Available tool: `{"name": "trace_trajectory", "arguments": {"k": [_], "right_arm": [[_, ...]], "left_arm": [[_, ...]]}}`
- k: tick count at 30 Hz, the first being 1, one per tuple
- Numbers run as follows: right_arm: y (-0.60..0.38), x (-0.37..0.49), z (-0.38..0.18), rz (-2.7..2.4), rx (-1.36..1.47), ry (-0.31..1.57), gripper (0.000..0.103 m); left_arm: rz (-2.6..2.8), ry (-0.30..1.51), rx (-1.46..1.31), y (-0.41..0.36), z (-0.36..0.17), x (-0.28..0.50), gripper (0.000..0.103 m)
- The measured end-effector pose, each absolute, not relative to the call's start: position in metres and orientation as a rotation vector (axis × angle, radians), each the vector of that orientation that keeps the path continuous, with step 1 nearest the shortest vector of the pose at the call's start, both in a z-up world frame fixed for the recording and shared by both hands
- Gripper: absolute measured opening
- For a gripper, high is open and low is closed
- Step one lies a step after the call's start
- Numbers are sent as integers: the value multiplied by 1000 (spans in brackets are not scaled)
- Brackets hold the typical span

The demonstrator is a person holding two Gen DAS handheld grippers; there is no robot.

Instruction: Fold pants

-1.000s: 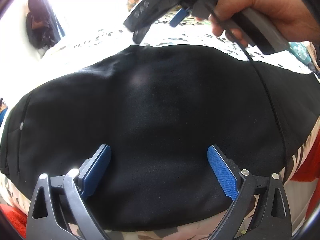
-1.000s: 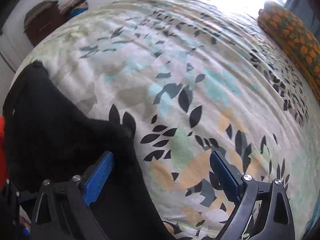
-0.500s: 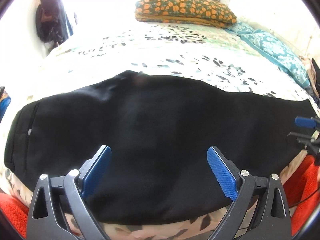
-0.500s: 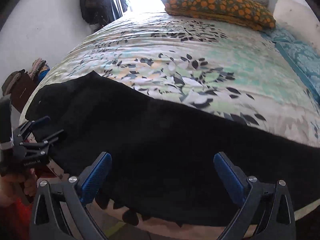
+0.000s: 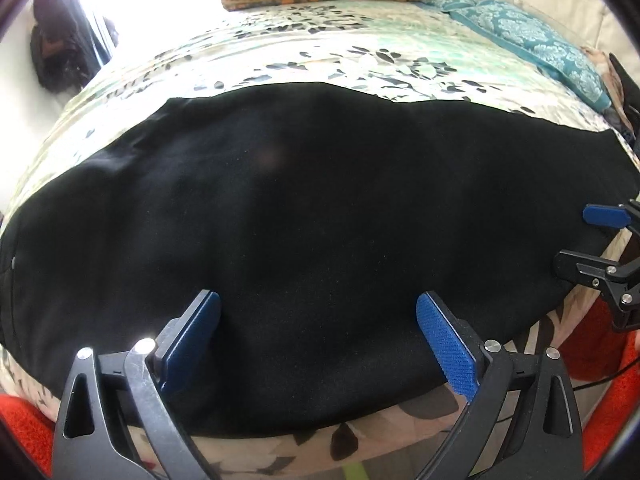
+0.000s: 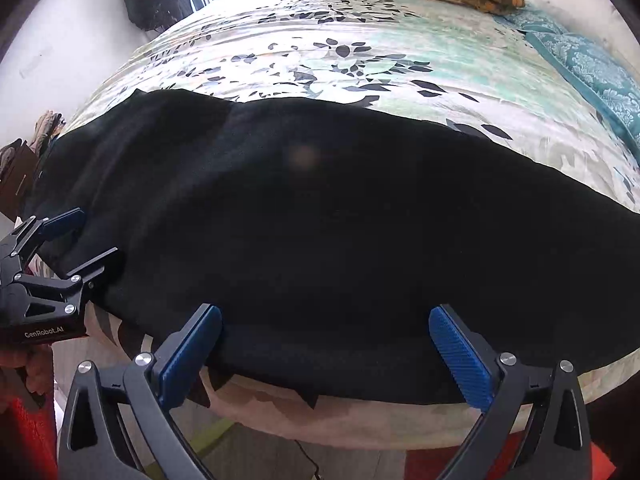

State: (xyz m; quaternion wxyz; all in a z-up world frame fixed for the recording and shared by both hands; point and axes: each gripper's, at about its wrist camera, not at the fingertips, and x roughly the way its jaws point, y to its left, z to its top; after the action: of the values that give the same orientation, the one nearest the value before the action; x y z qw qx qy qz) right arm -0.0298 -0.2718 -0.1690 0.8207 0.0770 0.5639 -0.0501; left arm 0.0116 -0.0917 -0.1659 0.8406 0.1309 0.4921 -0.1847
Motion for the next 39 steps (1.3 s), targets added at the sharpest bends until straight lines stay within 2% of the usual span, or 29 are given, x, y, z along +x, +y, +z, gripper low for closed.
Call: {"name": "trace_trajectory", "arguments": {"k": [20, 28, 35, 39], "right_arm": [[-278, -36, -166, -90, 210, 1211, 103], [-308, -63, -134, -227, 273, 1050, 103], [-322, -53, -153, -287, 315, 1148, 103], [-320, -53, -162, -284, 293, 1185, 103]], "left_arm": [[-364, 1107, 294, -87, -159, 8, 100], [-387, 1009, 238, -105, -129, 11, 100], [-398, 1119, 281, -126, -167, 17, 100], [-419, 1093, 283, -117, -165, 4, 101]]}}
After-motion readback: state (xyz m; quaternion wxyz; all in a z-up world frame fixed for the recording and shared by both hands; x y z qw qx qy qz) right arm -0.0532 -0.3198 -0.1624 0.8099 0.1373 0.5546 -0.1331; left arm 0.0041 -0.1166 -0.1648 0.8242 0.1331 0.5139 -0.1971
